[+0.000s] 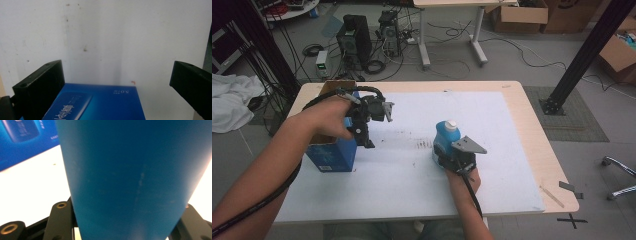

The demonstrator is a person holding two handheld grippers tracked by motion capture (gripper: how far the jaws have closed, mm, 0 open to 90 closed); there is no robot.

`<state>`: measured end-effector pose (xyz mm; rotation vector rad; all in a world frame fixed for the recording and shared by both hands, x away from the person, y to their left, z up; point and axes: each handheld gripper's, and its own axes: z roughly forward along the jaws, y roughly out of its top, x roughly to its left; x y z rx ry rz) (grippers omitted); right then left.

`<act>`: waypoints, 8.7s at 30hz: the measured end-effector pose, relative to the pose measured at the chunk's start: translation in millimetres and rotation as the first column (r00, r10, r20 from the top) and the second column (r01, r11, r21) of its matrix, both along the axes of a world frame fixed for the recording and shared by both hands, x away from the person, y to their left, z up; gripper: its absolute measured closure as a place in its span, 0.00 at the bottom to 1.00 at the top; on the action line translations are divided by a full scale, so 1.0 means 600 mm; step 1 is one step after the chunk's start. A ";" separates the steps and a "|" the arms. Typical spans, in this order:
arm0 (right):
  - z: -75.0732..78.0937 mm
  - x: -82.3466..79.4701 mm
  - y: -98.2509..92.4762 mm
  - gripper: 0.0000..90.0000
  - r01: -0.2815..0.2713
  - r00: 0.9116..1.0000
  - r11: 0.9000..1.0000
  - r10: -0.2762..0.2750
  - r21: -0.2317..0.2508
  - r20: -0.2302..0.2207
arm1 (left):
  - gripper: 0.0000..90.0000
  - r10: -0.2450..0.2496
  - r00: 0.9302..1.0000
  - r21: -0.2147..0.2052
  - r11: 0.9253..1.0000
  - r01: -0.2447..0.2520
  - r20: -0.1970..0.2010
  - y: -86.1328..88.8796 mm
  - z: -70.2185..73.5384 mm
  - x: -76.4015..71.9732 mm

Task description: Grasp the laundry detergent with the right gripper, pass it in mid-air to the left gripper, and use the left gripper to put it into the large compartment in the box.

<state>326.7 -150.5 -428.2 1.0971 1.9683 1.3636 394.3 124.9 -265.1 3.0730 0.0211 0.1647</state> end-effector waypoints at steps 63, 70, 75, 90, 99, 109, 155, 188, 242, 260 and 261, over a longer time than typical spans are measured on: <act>0.046 0.019 0.126 0.50 -0.817 0.575 0.575 0.818 -0.053 0.006 | 0.00 -0.128 0.989 -0.006 0.992 0.128 -0.071 -0.114 0.018 -0.097; 0.045 0.019 0.135 0.50 -0.821 0.569 0.568 0.822 -0.047 0.008 | 0.00 -0.129 0.990 0.001 0.992 0.130 -0.055 -0.118 0.015 -0.097; 0.045 0.020 0.137 0.50 -0.822 0.567 0.567 0.824 -0.051 0.012 | 0.01 -0.128 0.990 0.007 0.992 0.128 -0.052 -0.120 0.010 -0.095; 0.047 0.021 0.139 0.50 -0.821 0.569 0.569 0.822 -0.047 0.019 | 0.08 -0.126 0.991 0.027 0.992 0.127 -0.044 -0.127 0.001 -0.096; 0.048 0.021 0.140 0.50 -0.820 0.571 0.571 0.821 -0.043 0.014 | 0.15 -0.125 0.991 0.031 0.991 0.127 -0.046 -0.126 0.002 -0.094; 0.048 0.023 0.138 0.50 -0.815 0.578 0.578 0.816 -0.046 0.014 | 0.22 -0.137 0.990 0.043 0.989 0.138 -0.037 -0.128 0.005 -0.094; 0.050 0.020 0.138 0.48 -0.805 0.589 0.591 0.807 -0.051 0.043 | 0.43 -0.107 0.993 0.104 0.988 0.111 -0.045 -0.142 0.014 -0.099; 0.143 0.022 0.058 0.08 -0.784 0.621 0.608 0.776 -0.126 -0.110 | 0.43 0.074 0.994 0.139 0.988 -0.063 -0.076 -0.120 0.075 -0.065; 0.226 0.069 0.029 0.00 -0.802 0.592 0.220 0.416 -0.555 -0.690 | 0.43 0.993 0.064 0.105 0.074 -0.992 -0.097 0.184 0.282 0.060; 0.229 0.065 0.030 0.00 -0.811 0.581 0.226 0.419 -0.540 -0.698 | 0.43 0.993 0.070 0.134 0.082 -0.988 -0.093 0.195 0.186 0.076; 0.229 0.065 0.029 0.00 -0.811 0.580 0.225 0.418 -0.539 -0.699 | 0.42 0.993 0.069 0.133 0.082 -0.988 -0.095 0.196 0.180 0.077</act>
